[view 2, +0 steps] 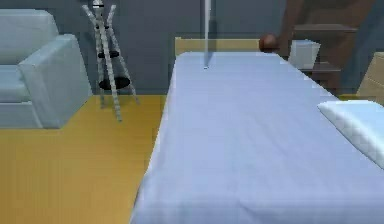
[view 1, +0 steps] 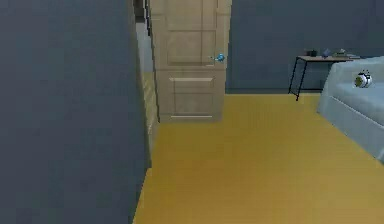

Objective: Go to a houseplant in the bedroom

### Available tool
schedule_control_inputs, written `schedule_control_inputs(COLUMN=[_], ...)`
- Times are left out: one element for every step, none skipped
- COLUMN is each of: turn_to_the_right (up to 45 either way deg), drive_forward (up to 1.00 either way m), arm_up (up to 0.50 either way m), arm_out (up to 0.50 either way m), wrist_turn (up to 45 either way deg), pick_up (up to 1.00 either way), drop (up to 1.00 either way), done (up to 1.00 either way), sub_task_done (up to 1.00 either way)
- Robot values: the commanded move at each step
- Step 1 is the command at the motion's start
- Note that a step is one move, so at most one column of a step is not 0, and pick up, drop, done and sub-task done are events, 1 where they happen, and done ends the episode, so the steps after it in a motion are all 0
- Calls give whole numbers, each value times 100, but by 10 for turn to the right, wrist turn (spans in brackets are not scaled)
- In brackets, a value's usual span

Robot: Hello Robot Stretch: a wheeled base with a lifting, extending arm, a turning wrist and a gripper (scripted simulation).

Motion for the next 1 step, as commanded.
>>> schedule_control_inputs(turn_to_the_right=[0], drive_forward=[100], arm_up=[0], arm_out=[0], wrist_turn=[0], pick_up=[0], drop=[0], done=[0], sub_task_done=[0])
